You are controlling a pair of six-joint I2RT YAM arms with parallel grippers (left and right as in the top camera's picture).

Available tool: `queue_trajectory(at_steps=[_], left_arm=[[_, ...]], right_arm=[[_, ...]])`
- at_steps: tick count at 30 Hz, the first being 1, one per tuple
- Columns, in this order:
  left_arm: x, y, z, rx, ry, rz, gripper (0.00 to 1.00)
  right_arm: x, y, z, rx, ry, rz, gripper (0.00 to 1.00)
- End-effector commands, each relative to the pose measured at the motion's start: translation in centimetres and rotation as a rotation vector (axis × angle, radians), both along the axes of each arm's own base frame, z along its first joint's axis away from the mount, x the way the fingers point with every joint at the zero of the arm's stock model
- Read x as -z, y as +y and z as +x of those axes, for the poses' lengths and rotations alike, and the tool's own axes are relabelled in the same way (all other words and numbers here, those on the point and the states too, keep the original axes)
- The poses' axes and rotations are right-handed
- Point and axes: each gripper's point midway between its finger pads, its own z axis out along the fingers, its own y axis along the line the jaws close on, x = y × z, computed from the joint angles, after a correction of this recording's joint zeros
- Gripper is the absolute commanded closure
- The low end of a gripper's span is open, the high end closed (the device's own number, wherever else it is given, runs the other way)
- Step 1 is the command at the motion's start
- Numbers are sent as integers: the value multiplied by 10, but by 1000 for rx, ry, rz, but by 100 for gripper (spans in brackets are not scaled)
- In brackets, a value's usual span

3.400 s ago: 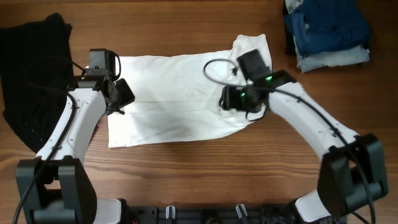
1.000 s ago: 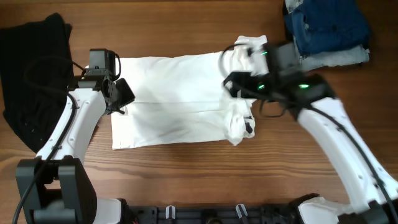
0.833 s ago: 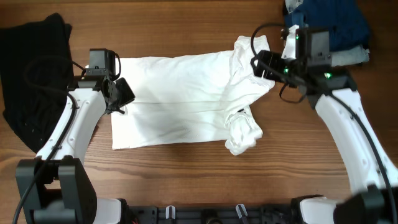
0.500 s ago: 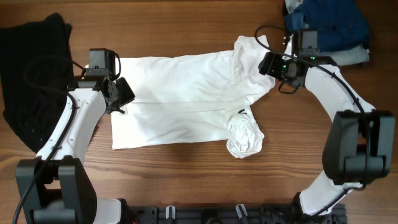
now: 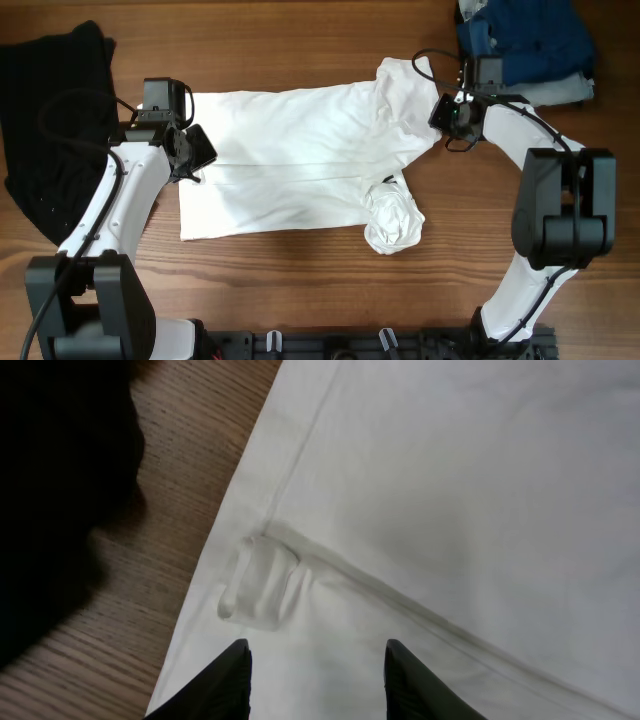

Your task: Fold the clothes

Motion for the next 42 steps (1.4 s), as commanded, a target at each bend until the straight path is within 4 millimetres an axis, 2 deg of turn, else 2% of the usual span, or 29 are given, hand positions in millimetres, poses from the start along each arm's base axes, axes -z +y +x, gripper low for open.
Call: queue_trajectory(at_steps=[1, 3, 4, 5, 8, 10, 11, 13, 14, 15, 16, 17, 18, 19, 22, 25, 27, 29, 35, 42], left_arm=[[3, -2, -2, 20, 11, -3, 57], [3, -2, -2, 20, 12, -3, 58], [3, -2, -2, 20, 12, -3, 58], [3, -2, -2, 20, 11, -3, 58], [3, -2, -2, 20, 11, -3, 58], [3, -2, -2, 20, 9, -3, 58], [3, -2, -1, 20, 7, -3, 58], [3, -2, 0, 20, 3, -2, 58], [3, -2, 0, 20, 2, -2, 58], [3, -2, 0, 20, 2, -2, 58], [3, -2, 0, 20, 2, -2, 58], [3, -2, 0, 20, 2, -2, 58], [3, -2, 0, 20, 2, -2, 58], [3, -2, 0, 20, 2, -2, 58], [3, -2, 0, 20, 2, -2, 58], [3, -2, 0, 20, 1, -2, 58], [3, -2, 0, 20, 1, -2, 57], [3, -2, 0, 20, 1, -3, 58], [3, -2, 0, 20, 3, -3, 57], [3, -2, -1, 20, 8, -3, 57]], right_arm=[[-16, 2, 10, -7, -20, 3, 96], [-41, 2, 19, -11, -56, 1, 96], [-61, 5, 24, -29, -89, 3, 96], [-84, 12, 29, -57, -129, 19, 96], [-131, 41, 33, -120, -197, 44, 96], [-147, 70, 35, -178, -220, 62, 95], [-152, 104, 32, -235, -240, 77, 96], [-153, 136, 28, -283, -253, 92, 96], [-151, 148, 26, -285, -253, 84, 96], [-146, 152, 24, -244, -238, 62, 96], [-142, 149, 22, -177, -219, 41, 94], [-138, 145, 22, -147, -207, 38, 85], [-136, 140, 23, -134, -200, 38, 73], [-135, 133, 23, -122, -191, 35, 66], [-127, 101, 20, -89, -140, -1, 46], [-108, 63, 10, -32, -41, -32, 35], [-90, 37, -3, 21, 53, -38, 33], [-74, 23, -16, 66, 129, -21, 33], [-27, 21, -43, 123, 259, 16, 39], [-1, 12, -43, 171, 274, -27, 44]])
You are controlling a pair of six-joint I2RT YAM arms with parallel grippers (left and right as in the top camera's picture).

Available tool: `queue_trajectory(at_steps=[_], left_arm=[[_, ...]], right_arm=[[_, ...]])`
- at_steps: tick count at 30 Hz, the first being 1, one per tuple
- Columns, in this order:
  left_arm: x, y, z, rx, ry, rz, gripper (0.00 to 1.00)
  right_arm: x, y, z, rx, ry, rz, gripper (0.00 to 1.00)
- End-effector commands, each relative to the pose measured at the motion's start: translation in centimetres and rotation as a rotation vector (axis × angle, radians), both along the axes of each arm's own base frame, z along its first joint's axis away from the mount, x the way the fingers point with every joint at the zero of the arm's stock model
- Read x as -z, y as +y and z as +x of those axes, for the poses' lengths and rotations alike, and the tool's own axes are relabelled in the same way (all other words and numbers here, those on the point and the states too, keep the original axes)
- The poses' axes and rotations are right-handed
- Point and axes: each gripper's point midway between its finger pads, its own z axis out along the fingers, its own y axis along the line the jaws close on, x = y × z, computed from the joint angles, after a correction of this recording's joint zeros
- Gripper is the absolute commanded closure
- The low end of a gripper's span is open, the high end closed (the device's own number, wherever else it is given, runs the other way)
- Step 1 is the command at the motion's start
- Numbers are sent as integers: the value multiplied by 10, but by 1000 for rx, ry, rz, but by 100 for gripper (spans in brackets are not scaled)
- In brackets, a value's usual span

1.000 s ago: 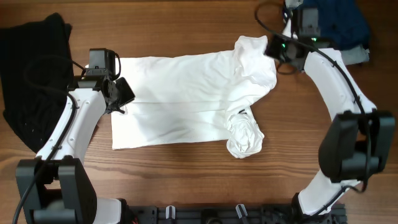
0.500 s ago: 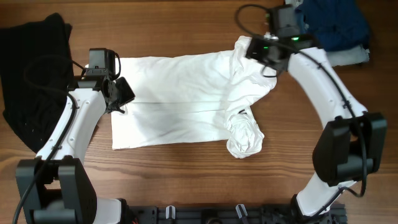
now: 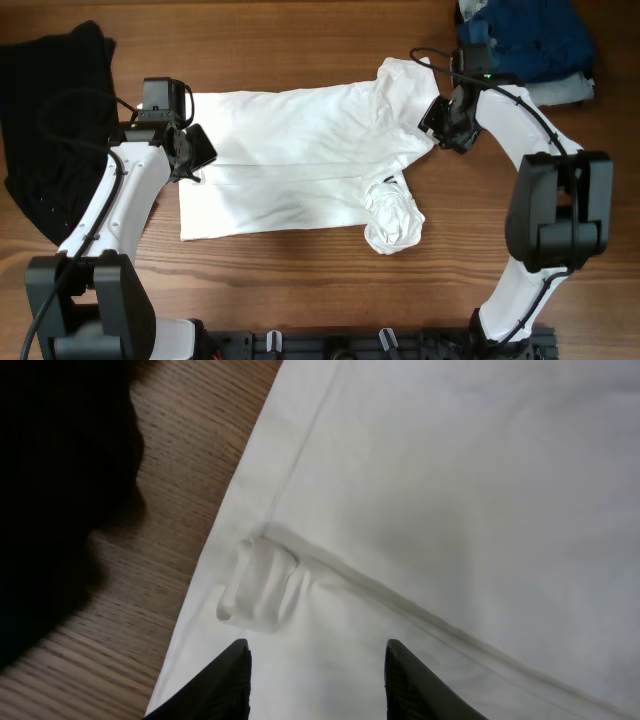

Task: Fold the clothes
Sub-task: 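Grasp the right shoulder and fold it toward the center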

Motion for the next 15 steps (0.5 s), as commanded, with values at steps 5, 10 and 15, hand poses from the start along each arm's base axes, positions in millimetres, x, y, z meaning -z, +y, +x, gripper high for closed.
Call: queue_trajectory(at_steps=[5, 10, 15], left_arm=[[3, -2, -2, 20, 11, -3, 57], [3, -2, -2, 20, 12, -2, 57], [3, -2, -2, 20, 11, -2, 57]], right_arm=[[25, -1, 6, 49, 5, -11, 67], [20, 2, 21, 43, -54, 6, 96], [-46, 27, 63, -78, -232, 66, 96]])
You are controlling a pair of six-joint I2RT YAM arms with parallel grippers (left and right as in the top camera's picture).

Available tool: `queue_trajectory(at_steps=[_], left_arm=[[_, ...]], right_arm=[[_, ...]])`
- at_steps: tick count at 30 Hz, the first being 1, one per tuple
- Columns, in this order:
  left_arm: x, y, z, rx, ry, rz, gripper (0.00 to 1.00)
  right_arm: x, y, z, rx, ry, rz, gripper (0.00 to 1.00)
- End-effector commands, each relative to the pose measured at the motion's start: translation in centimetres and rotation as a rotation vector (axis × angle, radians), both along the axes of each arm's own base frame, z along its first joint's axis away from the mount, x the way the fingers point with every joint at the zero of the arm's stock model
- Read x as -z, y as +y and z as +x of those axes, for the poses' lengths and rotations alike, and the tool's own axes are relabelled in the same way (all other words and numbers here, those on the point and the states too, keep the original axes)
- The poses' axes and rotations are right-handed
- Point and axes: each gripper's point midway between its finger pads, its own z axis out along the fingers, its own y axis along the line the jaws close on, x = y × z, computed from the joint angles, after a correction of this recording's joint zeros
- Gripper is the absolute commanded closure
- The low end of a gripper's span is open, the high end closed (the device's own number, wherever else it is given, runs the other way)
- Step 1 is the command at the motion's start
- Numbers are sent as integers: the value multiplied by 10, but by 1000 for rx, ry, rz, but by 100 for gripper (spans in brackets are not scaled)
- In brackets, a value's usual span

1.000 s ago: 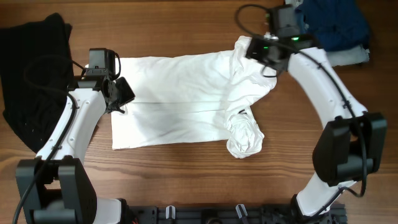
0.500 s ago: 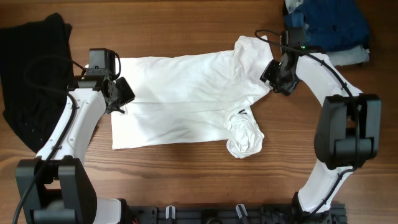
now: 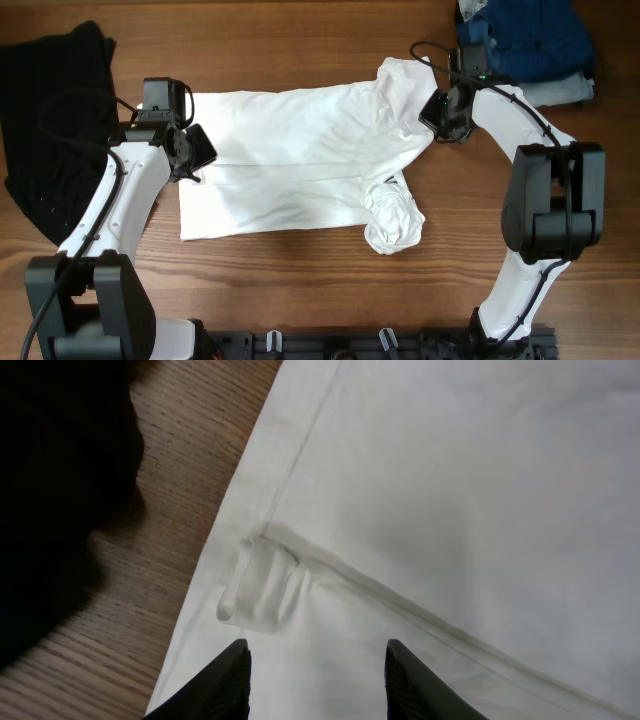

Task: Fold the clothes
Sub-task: 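Grasp the right shoulder and fold it toward the center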

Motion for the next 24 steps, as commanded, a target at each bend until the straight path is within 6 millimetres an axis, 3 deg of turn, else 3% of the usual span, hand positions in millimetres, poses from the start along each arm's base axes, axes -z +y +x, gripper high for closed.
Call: queue_trajectory(at_steps=[1, 3, 6, 10, 14, 16, 17, 18, 20, 24], left_arm=[[3, -2, -2, 20, 11, -3, 57], [3, -2, -2, 20, 11, -3, 57], [3, -2, -2, 20, 11, -2, 57], [3, -2, -2, 20, 10, -2, 58], [3, -2, -2, 20, 11, -2, 57], [3, -2, -2, 20, 10, -3, 58], [3, -2, -2, 20, 10, -2, 58], [3, -2, -2, 20, 10, -2, 58], [3, -2, -2, 20, 10, -3, 58], [3, -2, -2, 20, 11, -3, 58]], right_arm=[[-63, 30, 36, -115, -169, 39, 96], [-86, 56, 43, -179, -221, 58, 96], [-97, 106, 42, -274, -261, 81, 96], [-94, 178, 27, -406, -291, 85, 96], [-75, 225, 4, -549, -277, 47, 96], [-68, 235, -4, -621, -266, 28, 94], [-66, 239, -8, -669, -266, 16, 76], [-65, 240, -9, -693, -267, 15, 51], [-69, 235, -10, -715, -262, 9, 18], [-91, 207, -4, -686, -254, -9, 12]])
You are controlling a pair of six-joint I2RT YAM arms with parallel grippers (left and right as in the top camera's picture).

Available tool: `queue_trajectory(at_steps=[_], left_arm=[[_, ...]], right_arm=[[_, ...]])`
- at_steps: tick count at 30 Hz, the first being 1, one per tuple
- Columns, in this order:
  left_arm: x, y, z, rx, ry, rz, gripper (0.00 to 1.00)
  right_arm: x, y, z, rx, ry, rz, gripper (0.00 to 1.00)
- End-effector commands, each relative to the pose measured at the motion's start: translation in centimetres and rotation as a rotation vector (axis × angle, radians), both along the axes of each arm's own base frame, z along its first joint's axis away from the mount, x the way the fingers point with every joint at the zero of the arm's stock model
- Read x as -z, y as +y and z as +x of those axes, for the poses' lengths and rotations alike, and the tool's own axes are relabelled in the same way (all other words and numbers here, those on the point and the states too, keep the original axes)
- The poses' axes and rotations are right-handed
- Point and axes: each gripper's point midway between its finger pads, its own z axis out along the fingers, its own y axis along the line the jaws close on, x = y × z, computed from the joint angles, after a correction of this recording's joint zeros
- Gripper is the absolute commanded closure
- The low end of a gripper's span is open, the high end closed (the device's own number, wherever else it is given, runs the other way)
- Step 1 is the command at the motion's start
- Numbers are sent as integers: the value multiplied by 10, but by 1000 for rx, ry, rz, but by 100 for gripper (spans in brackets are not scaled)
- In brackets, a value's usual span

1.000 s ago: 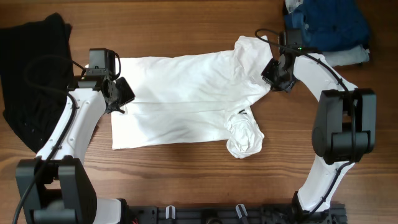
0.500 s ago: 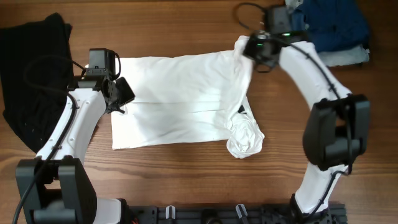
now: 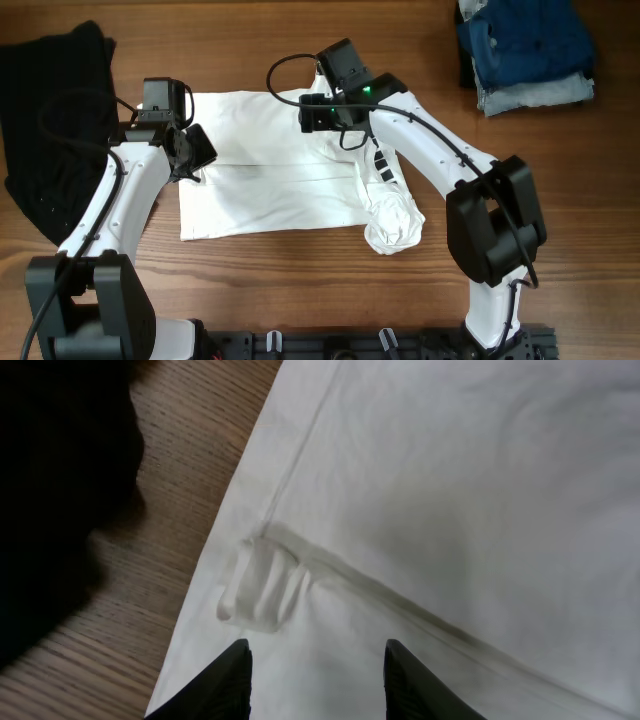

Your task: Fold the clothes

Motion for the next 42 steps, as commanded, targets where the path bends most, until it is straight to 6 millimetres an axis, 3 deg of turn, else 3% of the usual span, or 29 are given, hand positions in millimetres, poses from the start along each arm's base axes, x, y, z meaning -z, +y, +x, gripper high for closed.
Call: queue_trajectory(at_steps=[1, 4, 8, 12, 17, 28, 31, 33, 38, 42], left_arm=[[3, -2, -2, 19, 11, -3, 58], [3, -2, -2, 16, 10, -4, 58], [3, -2, 0, 16, 3, -4, 58], [3, -2, 0, 16, 2, -4, 58], [3, -2, 0, 16, 3, -4, 58], [3, -2, 0, 16, 4, -4, 58], [3, -2, 0, 16, 4, -4, 58], [3, -2, 0, 16, 4, -4, 58], [3, -2, 0, 16, 4, -4, 58], [3, -2, 0, 16, 4, -4, 58]], right_arm=[[-35, -35, 18, 6, -54, -17, 11], [-44, -71, 19, 2, -32, -27, 12], [-16, -101, 0, -35, 100, -34, 19], [20, -96, -24, -58, 188, -2, 31], [47, -91, -41, -44, 239, 49, 40], [70, -92, -41, 26, 215, 76, 47], [75, -94, -41, 40, 209, 73, 51], [76, -97, -39, 60, 204, 54, 59], [64, -110, -24, 113, 177, 64, 93], [39, -135, -11, 171, 143, 77, 95]])
